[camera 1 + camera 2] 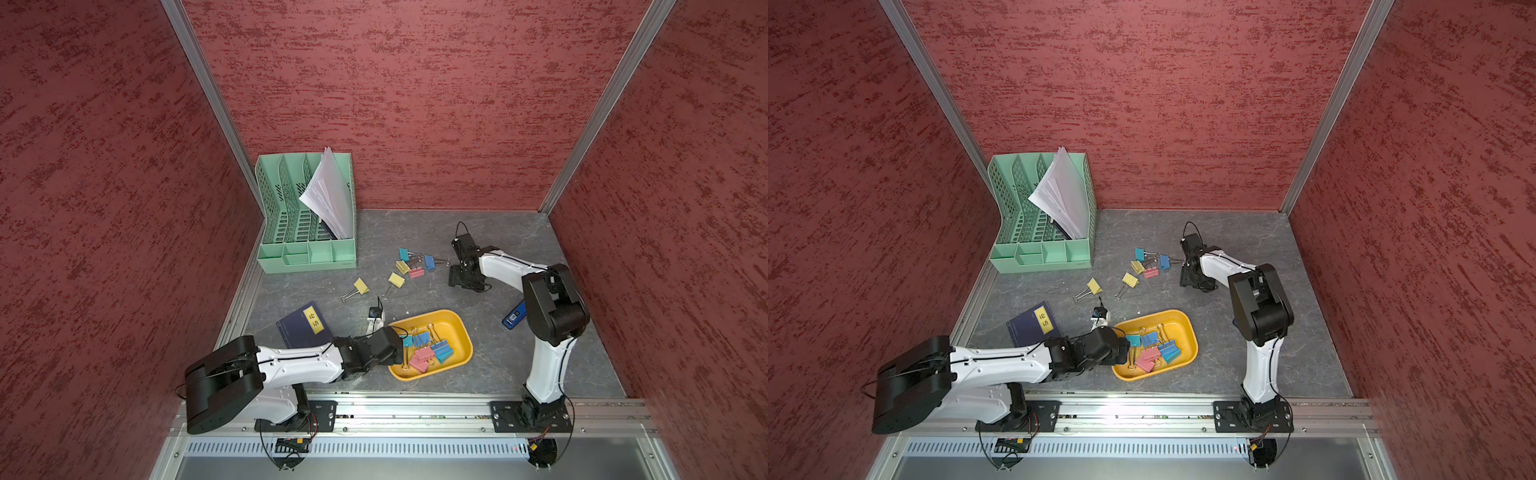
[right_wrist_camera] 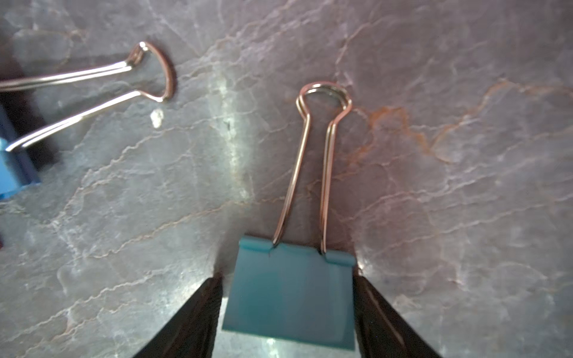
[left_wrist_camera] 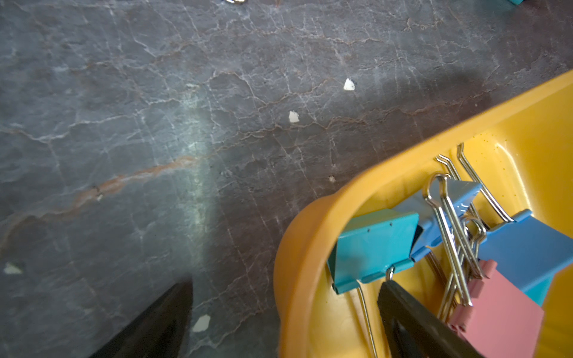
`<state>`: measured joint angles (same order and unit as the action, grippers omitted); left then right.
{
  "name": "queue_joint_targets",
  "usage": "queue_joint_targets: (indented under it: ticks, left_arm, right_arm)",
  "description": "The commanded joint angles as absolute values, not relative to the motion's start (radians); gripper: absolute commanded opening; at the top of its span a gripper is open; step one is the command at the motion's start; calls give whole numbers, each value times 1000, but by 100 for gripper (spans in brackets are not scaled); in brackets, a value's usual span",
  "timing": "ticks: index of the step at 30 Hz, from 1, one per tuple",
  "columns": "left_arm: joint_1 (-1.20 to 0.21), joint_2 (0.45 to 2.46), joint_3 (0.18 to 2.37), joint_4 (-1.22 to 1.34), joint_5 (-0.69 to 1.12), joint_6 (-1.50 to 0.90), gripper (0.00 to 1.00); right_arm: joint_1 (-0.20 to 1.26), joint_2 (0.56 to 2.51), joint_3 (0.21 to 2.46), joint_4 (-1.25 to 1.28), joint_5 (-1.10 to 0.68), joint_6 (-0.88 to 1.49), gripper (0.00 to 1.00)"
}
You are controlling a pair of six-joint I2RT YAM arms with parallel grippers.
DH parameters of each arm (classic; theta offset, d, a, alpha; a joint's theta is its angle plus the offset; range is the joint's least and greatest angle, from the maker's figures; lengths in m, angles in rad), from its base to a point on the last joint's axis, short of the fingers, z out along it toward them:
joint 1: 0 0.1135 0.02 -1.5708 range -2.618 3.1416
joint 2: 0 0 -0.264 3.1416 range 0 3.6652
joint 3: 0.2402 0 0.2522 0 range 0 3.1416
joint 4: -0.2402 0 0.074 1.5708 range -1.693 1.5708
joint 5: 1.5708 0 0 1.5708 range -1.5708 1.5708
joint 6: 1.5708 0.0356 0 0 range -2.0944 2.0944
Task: Put the binder clips in the storage box
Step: Pick up the binder clip at the center of the board, then place the binder clip in the storage box.
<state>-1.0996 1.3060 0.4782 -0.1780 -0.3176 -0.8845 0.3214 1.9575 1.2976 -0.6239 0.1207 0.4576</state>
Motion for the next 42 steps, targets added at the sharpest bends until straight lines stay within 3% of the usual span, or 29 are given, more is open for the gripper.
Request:
queue_joint_targets:
  ticks: [1,5,11,26,38,42]
  left_arm:
    - [-1096,1333,423,-249,-264,-898,98]
    - [-1095,1337,429,-253,-264,-895,99]
    - [-1095,1335,430,-257,-268,-895,99]
    - [-1096,1338,443,-258,-267,-888,98]
    - [-1100,1365,468,-254,-264,-880,99]
    - [-1100,1364,468,-264,-267,-880,98]
  right_arm:
    - [310,1946,1276,-607,169,476,62]
    - [311,1895,1262,-590,193,461,51]
    - [333,1781,1279,-619,193,426,49]
    - [783,1274,929,-703,41,472,49]
    - [787,1305,831,-692,79,426,50]
    - [786,1320,836,-723,120,407,61]
